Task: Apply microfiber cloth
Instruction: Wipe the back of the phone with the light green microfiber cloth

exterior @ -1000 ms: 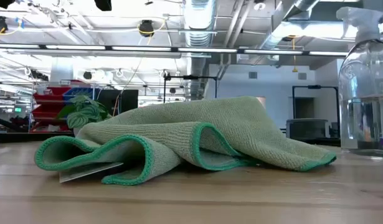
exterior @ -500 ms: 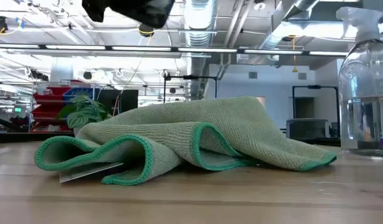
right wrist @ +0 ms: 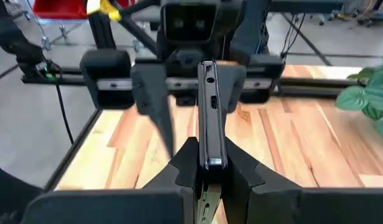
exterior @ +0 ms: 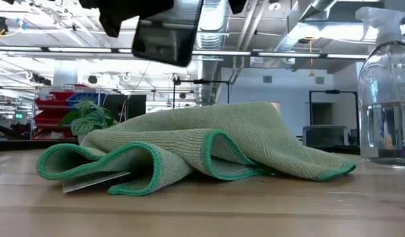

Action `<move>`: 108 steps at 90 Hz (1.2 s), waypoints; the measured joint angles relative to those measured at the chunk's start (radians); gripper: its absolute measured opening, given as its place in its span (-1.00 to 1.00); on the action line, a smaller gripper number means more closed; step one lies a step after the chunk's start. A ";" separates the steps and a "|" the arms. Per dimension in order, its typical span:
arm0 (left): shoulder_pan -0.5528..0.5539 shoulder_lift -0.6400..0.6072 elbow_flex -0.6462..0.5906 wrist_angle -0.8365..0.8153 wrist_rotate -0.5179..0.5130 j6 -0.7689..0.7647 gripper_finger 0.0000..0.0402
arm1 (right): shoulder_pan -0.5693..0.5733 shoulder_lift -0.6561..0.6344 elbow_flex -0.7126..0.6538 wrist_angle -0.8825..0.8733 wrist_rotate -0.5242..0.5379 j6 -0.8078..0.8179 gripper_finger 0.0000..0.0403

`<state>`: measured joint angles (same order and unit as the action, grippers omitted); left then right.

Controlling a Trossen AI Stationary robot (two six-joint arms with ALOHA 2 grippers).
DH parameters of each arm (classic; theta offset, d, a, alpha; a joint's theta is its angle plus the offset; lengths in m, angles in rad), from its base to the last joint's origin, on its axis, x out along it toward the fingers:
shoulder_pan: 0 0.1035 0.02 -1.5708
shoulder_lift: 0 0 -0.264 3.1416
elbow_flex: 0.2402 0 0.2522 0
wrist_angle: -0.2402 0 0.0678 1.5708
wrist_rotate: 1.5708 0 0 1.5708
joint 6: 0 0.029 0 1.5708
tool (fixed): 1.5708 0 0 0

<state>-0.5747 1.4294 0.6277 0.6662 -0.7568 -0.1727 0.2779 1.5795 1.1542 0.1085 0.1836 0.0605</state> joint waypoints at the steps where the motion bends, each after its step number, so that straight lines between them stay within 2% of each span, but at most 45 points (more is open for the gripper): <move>1: 0.001 0.000 0.000 -0.002 0.000 -0.001 -0.57 | 0.000 0.000 0.000 0.000 0.000 0.000 -0.89; 10: 0.002 0.000 0.000 -0.010 -0.006 0.015 -0.89 | 0.000 0.000 0.000 0.001 -0.004 0.002 -0.89; 19: 0.001 0.000 0.001 -0.013 -0.007 0.001 -0.94 | 0.000 0.000 0.000 0.008 -0.010 -0.005 -0.88; 23: 0.001 0.000 0.001 -0.018 -0.010 -0.017 -0.95 | -0.001 0.000 0.000 0.008 -0.008 -0.012 -0.82; 35: 0.002 -0.012 0.001 -0.104 -0.032 -0.141 -0.96 | -0.009 -0.009 0.000 -0.019 0.009 -0.032 -0.44; 47: -0.001 -0.114 -0.001 -0.403 -0.033 -0.406 -0.96 | -0.019 -0.061 0.002 -0.141 0.007 0.005 0.03; 57: 0.007 -0.250 -0.043 -0.635 -0.033 -0.625 -0.96 | -0.016 -0.085 0.002 -0.206 0.020 0.035 0.25; 69: 0.027 -0.447 -0.146 -0.837 -0.029 -0.873 -0.97 | 0.018 -0.087 0.002 -0.236 0.078 0.037 0.30; 83: 0.056 -0.623 -0.326 -0.824 0.021 -1.050 -0.97 | 0.052 -0.087 0.002 -0.247 0.084 0.037 0.28; 94: 0.087 -0.660 -0.410 -0.772 0.021 -1.110 -0.97 | 0.064 -0.087 0.002 -0.245 0.091 0.038 0.25; 108: 0.161 -0.626 -0.452 -0.762 0.047 -1.197 -0.97 | 0.069 -0.087 0.002 -0.247 0.091 0.051 0.21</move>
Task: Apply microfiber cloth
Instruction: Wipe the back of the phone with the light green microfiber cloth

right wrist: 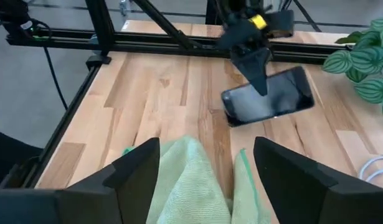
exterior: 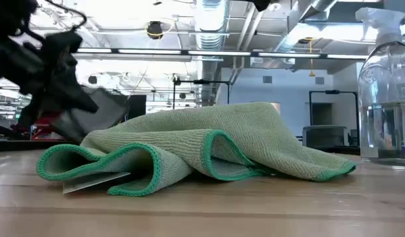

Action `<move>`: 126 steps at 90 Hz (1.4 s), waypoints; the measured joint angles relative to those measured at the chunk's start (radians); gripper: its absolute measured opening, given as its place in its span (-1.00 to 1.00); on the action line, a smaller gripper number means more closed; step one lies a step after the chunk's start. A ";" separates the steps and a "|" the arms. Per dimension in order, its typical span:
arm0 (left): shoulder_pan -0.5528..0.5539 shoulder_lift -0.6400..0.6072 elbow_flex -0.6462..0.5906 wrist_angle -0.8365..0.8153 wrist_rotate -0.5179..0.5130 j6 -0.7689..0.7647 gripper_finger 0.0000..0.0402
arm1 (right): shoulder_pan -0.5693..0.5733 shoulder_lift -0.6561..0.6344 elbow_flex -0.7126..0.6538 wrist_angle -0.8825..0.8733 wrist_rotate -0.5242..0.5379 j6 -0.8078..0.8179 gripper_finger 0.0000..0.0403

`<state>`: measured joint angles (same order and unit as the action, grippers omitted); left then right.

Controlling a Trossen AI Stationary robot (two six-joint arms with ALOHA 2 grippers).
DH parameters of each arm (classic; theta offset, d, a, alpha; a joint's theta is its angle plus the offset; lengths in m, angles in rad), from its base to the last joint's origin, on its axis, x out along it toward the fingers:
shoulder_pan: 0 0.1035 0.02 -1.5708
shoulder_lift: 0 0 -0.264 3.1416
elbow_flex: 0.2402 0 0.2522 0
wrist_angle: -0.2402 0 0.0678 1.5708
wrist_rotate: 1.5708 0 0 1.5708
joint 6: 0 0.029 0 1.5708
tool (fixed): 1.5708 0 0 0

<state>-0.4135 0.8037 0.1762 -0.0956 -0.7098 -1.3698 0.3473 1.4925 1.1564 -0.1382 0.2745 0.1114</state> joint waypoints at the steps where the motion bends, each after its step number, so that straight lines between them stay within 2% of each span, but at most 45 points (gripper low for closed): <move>1: 0.005 0.004 -0.001 0.002 0.002 -0.007 -0.97 | 0.000 0.000 0.000 -0.001 0.000 0.002 0.20; 18: 0.105 0.083 0.003 0.060 0.078 -0.024 -0.94 | 0.000 0.000 0.000 -0.022 0.000 0.023 0.16; 43: 0.281 0.186 0.003 0.207 0.236 0.120 -0.90 | 0.006 0.000 0.000 -0.024 -0.001 0.029 0.14; 54: 0.340 0.225 0.002 0.235 0.295 0.171 -0.83 | 0.008 0.000 0.000 -0.053 -0.003 0.047 0.14; 65: 0.372 0.279 0.001 0.235 0.311 0.168 -0.74 | 0.012 0.000 0.000 -0.076 -0.003 0.057 0.14; 75: 0.381 0.330 0.001 0.246 0.311 0.169 -0.60 | 0.020 0.000 0.000 -0.095 -0.003 0.063 0.14; 81: 0.390 0.345 0.001 0.247 0.346 0.182 -0.49 | 0.027 0.000 0.000 -0.109 -0.004 0.077 0.14; 105: 0.427 0.279 -0.002 0.221 0.480 0.327 -0.04 | 0.050 0.000 0.000 -0.205 0.017 0.124 0.14; 116: 0.457 0.176 -0.003 0.201 0.556 0.393 0.03 | 0.054 -0.003 0.000 -0.209 0.017 0.125 0.14; 126: 0.474 0.059 -0.002 0.109 0.581 0.419 0.03 | 0.053 -0.030 0.000 -0.230 0.021 0.143 0.14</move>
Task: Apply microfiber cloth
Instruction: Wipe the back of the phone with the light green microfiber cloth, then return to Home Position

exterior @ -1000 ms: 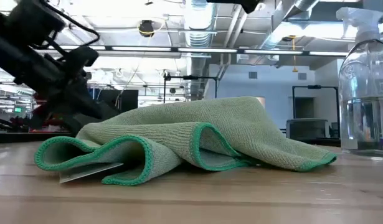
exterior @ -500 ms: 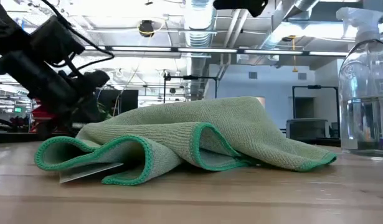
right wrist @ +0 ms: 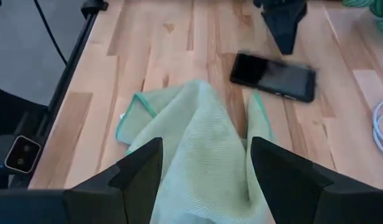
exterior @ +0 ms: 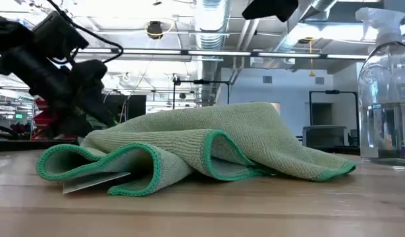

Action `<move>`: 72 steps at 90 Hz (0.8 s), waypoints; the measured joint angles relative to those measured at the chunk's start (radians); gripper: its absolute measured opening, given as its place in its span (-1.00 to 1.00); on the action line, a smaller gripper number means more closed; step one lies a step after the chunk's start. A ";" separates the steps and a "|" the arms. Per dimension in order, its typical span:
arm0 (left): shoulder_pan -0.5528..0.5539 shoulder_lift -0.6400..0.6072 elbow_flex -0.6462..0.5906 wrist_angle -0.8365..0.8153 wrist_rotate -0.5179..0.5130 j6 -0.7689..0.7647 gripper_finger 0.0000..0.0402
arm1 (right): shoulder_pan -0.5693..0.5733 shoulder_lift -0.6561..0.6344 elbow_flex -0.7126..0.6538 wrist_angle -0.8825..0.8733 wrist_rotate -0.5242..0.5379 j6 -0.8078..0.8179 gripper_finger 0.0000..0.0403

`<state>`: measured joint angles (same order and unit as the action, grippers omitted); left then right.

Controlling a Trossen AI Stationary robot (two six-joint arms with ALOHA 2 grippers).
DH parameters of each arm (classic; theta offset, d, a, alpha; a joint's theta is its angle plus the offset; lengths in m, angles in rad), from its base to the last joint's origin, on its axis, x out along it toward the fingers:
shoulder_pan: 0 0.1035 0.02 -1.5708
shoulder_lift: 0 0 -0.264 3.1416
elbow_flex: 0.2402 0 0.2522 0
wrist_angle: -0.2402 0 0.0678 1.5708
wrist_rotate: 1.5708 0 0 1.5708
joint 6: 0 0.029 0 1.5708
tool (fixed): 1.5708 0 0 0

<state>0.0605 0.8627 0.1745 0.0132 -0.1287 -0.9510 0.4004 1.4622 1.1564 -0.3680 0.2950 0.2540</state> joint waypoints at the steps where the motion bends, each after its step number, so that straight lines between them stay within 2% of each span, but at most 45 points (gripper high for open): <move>1: 0.000 -0.012 0.000 -0.007 0.001 0.006 0.03 | 0.000 -0.005 0.000 -0.003 0.001 0.003 0.13; 17: 0.000 -0.217 0.000 -0.090 0.012 0.062 0.04 | 0.007 -0.117 0.000 -0.099 0.025 0.011 0.04; 38: -0.021 -0.463 0.006 -0.067 -0.006 0.204 0.02 | 0.045 -0.331 -0.022 -0.204 0.025 0.051 -0.10; 48: -0.041 -0.549 0.008 -0.052 -0.042 0.246 0.01 | 0.054 -0.490 -0.096 -0.202 0.028 0.062 -0.18; 53: -0.052 -0.577 0.008 -0.054 -0.060 0.269 0.00 | 0.059 -0.587 -0.149 -0.199 0.065 0.072 -0.23; 61: -0.067 -0.600 0.008 -0.054 -0.089 0.293 0.00 | 0.045 -0.747 -0.250 -0.168 0.114 0.084 -0.30; 72: -0.080 -0.601 0.008 -0.043 -0.099 0.327 0.00 | 0.005 -0.947 -0.389 -0.080 0.090 0.031 -0.39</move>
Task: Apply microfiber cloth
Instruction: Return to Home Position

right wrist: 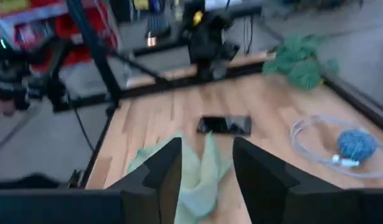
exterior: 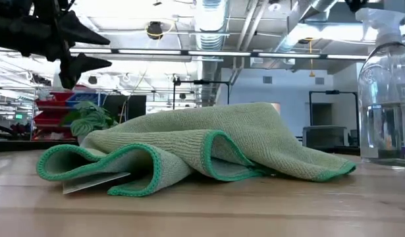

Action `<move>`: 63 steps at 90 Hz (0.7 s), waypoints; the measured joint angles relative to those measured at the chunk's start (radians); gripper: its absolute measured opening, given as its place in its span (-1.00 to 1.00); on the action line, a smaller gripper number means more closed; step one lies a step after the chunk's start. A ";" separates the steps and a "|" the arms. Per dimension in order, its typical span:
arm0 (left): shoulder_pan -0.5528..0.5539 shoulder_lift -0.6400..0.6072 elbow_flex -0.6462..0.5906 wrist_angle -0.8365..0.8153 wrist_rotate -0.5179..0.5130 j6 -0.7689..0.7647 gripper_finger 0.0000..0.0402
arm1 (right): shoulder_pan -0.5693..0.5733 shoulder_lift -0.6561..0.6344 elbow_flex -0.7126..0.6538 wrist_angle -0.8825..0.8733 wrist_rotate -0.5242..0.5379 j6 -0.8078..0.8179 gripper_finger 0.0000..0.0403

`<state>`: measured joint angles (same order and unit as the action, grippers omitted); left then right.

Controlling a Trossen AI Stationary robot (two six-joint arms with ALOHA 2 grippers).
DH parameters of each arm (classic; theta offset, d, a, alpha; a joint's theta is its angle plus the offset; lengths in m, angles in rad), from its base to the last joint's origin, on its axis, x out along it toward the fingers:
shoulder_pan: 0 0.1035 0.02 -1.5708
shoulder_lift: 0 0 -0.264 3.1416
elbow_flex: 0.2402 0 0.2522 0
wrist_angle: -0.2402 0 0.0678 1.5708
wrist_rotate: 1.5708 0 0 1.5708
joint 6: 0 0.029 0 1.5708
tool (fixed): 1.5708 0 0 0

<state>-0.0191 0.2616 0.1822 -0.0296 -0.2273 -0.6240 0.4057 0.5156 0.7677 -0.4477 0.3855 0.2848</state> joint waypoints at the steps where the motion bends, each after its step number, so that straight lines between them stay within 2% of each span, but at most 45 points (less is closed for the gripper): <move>1: 0.000 0.000 0.000 0.001 0.000 0.002 0.00 | -0.003 -0.015 -0.011 0.009 -0.005 -0.004 -0.39; 14: -0.001 0.001 0.000 0.061 -0.005 0.059 0.00 | -0.020 -0.227 -0.136 0.099 -0.019 -0.046 -0.44; 30: -0.025 0.000 0.000 0.163 -0.007 0.189 0.00 | 0.013 -0.397 -0.267 0.109 -0.043 -0.042 -0.47; 50: -0.108 -0.001 -0.008 0.175 -0.031 0.314 0.00 | 0.105 -0.511 -0.392 0.163 -0.044 -0.052 -0.47; 63: -0.147 -0.001 -0.008 0.176 -0.072 0.338 0.00 | 0.171 -0.511 -0.446 0.228 -0.043 -0.103 -0.47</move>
<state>-0.1665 0.2607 0.1741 0.1463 -0.2993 -0.2864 0.5770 0.0042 0.3218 -0.2193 0.3430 0.1821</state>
